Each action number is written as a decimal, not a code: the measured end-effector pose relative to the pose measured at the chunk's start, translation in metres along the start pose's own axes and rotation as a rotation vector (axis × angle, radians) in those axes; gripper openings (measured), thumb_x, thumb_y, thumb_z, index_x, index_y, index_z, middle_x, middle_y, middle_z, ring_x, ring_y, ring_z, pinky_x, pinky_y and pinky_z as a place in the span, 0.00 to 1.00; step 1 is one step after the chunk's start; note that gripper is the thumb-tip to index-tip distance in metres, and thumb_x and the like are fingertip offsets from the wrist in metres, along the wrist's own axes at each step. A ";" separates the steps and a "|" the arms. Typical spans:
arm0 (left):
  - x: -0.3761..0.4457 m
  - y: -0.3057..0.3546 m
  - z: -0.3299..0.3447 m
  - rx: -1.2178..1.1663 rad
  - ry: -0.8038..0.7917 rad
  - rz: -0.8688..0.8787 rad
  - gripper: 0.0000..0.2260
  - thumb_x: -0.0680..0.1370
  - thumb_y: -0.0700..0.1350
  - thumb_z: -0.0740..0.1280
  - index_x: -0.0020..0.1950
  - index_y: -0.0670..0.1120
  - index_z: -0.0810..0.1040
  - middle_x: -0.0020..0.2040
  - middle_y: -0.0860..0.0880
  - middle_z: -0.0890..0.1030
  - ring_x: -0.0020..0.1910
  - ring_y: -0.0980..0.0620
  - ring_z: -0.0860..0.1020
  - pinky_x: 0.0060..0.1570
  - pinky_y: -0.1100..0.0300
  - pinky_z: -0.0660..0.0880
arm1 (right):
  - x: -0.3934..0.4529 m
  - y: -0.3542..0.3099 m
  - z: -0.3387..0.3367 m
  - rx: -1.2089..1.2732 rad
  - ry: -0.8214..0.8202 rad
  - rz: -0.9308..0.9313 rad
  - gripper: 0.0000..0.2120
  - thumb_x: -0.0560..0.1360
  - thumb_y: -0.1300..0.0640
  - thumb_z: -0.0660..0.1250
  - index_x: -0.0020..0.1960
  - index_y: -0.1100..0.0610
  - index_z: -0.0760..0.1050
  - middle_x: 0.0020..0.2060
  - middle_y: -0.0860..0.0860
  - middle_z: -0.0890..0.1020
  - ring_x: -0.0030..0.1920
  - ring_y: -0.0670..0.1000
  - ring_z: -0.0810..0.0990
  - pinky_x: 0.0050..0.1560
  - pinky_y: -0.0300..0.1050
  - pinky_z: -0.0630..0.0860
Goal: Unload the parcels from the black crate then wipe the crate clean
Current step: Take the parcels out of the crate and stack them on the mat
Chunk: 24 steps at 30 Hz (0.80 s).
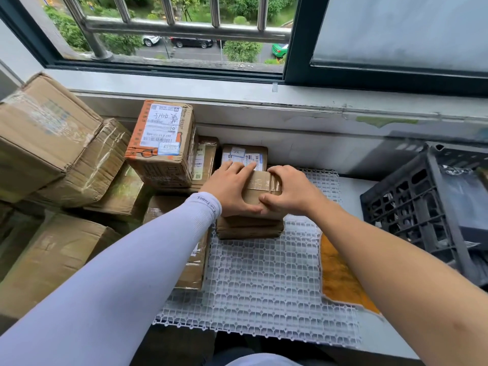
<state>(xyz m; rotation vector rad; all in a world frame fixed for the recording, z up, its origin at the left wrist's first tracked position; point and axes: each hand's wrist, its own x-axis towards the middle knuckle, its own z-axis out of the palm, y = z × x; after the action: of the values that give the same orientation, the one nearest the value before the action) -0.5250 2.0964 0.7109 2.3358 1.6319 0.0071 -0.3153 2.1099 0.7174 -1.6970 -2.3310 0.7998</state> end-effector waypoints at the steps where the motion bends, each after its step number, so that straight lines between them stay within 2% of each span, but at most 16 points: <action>1: -0.002 0.001 -0.002 0.006 0.009 0.014 0.56 0.65 0.77 0.70 0.84 0.49 0.54 0.74 0.46 0.69 0.74 0.45 0.63 0.76 0.48 0.62 | -0.002 0.001 0.000 0.005 0.025 -0.018 0.36 0.68 0.40 0.75 0.70 0.54 0.73 0.60 0.53 0.78 0.60 0.53 0.76 0.63 0.49 0.73; 4: -0.008 0.003 -0.009 0.060 0.050 0.053 0.54 0.65 0.73 0.75 0.82 0.50 0.57 0.72 0.46 0.70 0.72 0.44 0.66 0.75 0.48 0.64 | -0.012 0.003 -0.001 0.025 0.120 -0.076 0.30 0.69 0.44 0.77 0.66 0.54 0.75 0.57 0.51 0.77 0.56 0.52 0.76 0.58 0.48 0.75; 6: -0.011 0.003 -0.008 0.103 0.128 0.079 0.47 0.67 0.67 0.77 0.80 0.50 0.63 0.71 0.45 0.71 0.71 0.42 0.68 0.74 0.44 0.65 | -0.018 0.004 -0.001 0.011 0.192 -0.134 0.24 0.71 0.50 0.77 0.63 0.56 0.75 0.56 0.52 0.76 0.54 0.52 0.76 0.56 0.47 0.75; 8: -0.013 0.005 -0.004 0.145 0.219 0.065 0.38 0.72 0.59 0.76 0.78 0.50 0.66 0.72 0.44 0.71 0.74 0.39 0.67 0.74 0.39 0.63 | -0.023 0.004 0.003 -0.027 0.266 -0.206 0.14 0.73 0.58 0.74 0.55 0.60 0.76 0.55 0.55 0.76 0.51 0.56 0.77 0.53 0.53 0.79; 10: -0.017 0.009 0.003 0.172 0.208 0.033 0.35 0.78 0.55 0.72 0.81 0.53 0.62 0.78 0.43 0.66 0.79 0.38 0.61 0.78 0.38 0.58 | -0.026 0.004 0.010 -0.088 0.250 -0.223 0.06 0.75 0.63 0.70 0.51 0.62 0.77 0.59 0.58 0.77 0.54 0.60 0.79 0.52 0.58 0.80; 12: -0.021 0.011 0.013 0.199 0.115 0.020 0.33 0.82 0.54 0.67 0.84 0.55 0.55 0.83 0.43 0.58 0.82 0.40 0.53 0.80 0.39 0.54 | -0.028 0.004 0.019 -0.151 0.163 -0.203 0.08 0.76 0.63 0.68 0.54 0.63 0.78 0.65 0.59 0.76 0.60 0.62 0.78 0.55 0.58 0.80; 14: -0.025 0.012 0.022 0.204 0.063 0.005 0.32 0.84 0.53 0.63 0.84 0.55 0.52 0.84 0.44 0.53 0.83 0.40 0.50 0.80 0.40 0.53 | -0.030 0.004 0.029 -0.192 0.114 -0.216 0.09 0.76 0.63 0.67 0.56 0.63 0.78 0.64 0.58 0.75 0.60 0.61 0.78 0.54 0.57 0.80; 20: -0.037 0.006 0.041 0.123 0.035 -0.064 0.35 0.82 0.49 0.66 0.84 0.55 0.51 0.85 0.44 0.51 0.83 0.40 0.49 0.79 0.40 0.55 | -0.033 -0.002 0.039 -0.241 0.115 -0.228 0.15 0.76 0.63 0.67 0.62 0.60 0.76 0.66 0.57 0.74 0.64 0.59 0.74 0.55 0.58 0.81; 24: -0.037 0.006 0.043 0.116 0.059 -0.073 0.34 0.82 0.49 0.65 0.84 0.56 0.52 0.85 0.45 0.51 0.83 0.40 0.49 0.79 0.40 0.55 | -0.030 -0.007 0.037 -0.218 0.131 -0.122 0.19 0.77 0.59 0.68 0.68 0.57 0.73 0.73 0.58 0.70 0.72 0.60 0.70 0.64 0.58 0.78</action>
<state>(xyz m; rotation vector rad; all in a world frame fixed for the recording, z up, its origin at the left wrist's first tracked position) -0.5256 2.0501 0.6773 2.3800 1.7909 -0.0353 -0.3264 2.0689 0.6949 -1.6104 -2.4760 0.4129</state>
